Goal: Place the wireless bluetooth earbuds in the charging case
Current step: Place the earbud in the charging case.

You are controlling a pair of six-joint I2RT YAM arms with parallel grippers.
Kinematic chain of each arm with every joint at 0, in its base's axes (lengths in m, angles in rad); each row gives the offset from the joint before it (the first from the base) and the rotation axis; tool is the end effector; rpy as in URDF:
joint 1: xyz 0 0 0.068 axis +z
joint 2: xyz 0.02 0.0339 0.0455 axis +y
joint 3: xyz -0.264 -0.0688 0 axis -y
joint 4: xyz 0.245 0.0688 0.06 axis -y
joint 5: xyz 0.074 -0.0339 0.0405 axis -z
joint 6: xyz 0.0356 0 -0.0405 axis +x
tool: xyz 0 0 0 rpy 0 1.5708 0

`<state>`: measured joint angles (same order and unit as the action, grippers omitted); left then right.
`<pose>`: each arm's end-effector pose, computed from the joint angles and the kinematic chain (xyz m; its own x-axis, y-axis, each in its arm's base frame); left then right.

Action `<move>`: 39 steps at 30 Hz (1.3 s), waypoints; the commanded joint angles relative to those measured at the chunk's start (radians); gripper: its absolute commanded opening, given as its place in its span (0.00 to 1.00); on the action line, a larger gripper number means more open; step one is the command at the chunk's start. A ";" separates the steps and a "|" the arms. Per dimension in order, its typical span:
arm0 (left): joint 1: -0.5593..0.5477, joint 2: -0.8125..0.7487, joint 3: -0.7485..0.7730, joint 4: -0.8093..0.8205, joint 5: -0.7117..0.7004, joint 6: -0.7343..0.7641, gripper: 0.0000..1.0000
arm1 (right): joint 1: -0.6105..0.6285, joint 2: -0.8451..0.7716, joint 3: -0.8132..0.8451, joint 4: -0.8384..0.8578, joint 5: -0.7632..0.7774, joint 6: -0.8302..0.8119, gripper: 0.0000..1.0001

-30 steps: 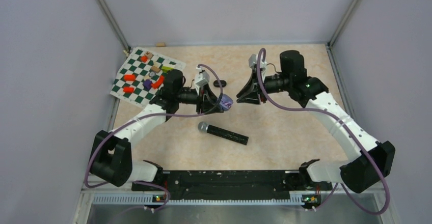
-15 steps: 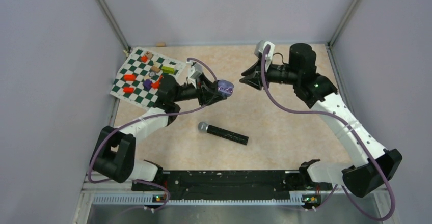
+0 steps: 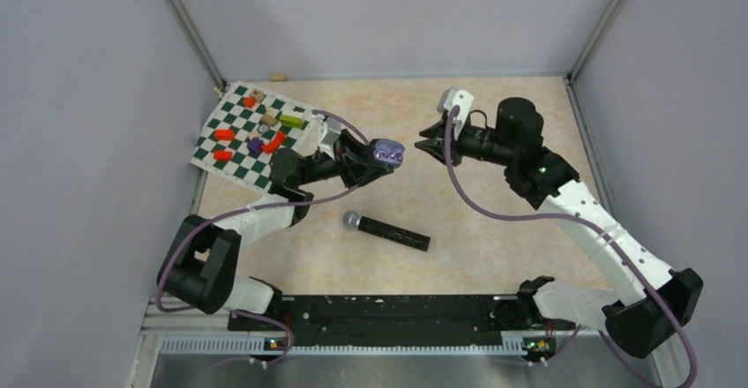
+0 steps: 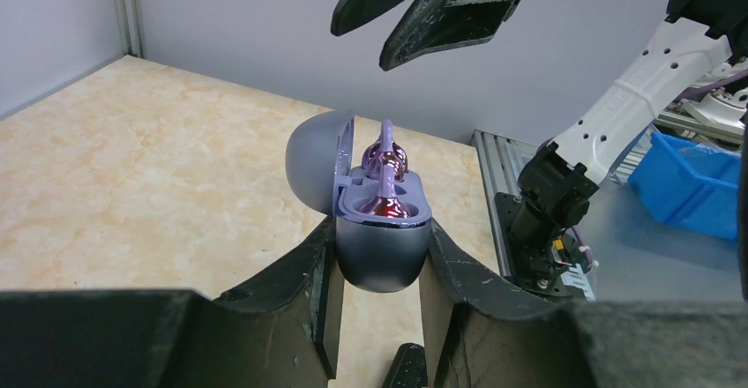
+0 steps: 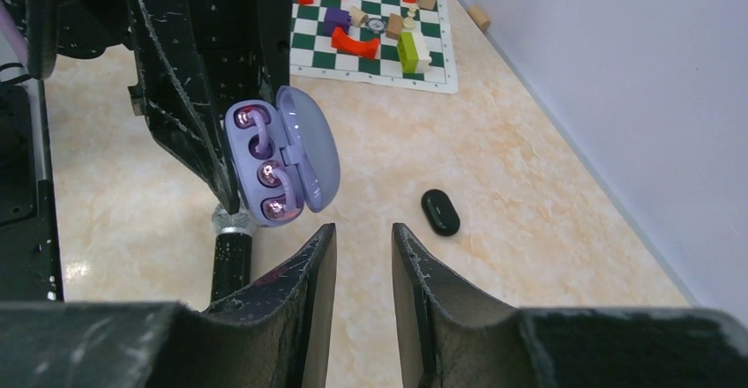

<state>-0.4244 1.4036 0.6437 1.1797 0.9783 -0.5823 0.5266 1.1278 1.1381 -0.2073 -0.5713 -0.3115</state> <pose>0.2437 -0.1425 0.2868 -0.1959 -0.2485 -0.9486 0.9729 0.0722 -0.2198 0.2092 0.1439 0.3942 0.1090 -0.2348 -0.9659 -0.8907 0.4084 -0.1998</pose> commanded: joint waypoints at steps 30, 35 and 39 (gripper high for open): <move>-0.019 0.014 0.006 0.031 -0.001 -0.016 0.02 | 0.130 0.060 -0.004 0.045 0.081 -0.047 0.30; -0.021 0.013 0.007 0.029 0.004 -0.017 0.01 | 0.138 0.069 -0.005 0.045 0.083 -0.049 0.30; -0.023 0.014 0.008 0.028 0.009 -0.018 0.01 | 0.140 0.061 -0.003 0.045 0.101 -0.056 0.30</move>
<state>-0.4408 1.4162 0.6430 1.1736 0.9787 -0.5972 0.6479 1.1999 1.1366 -0.2012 -0.4885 -0.3492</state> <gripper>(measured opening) 0.376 0.297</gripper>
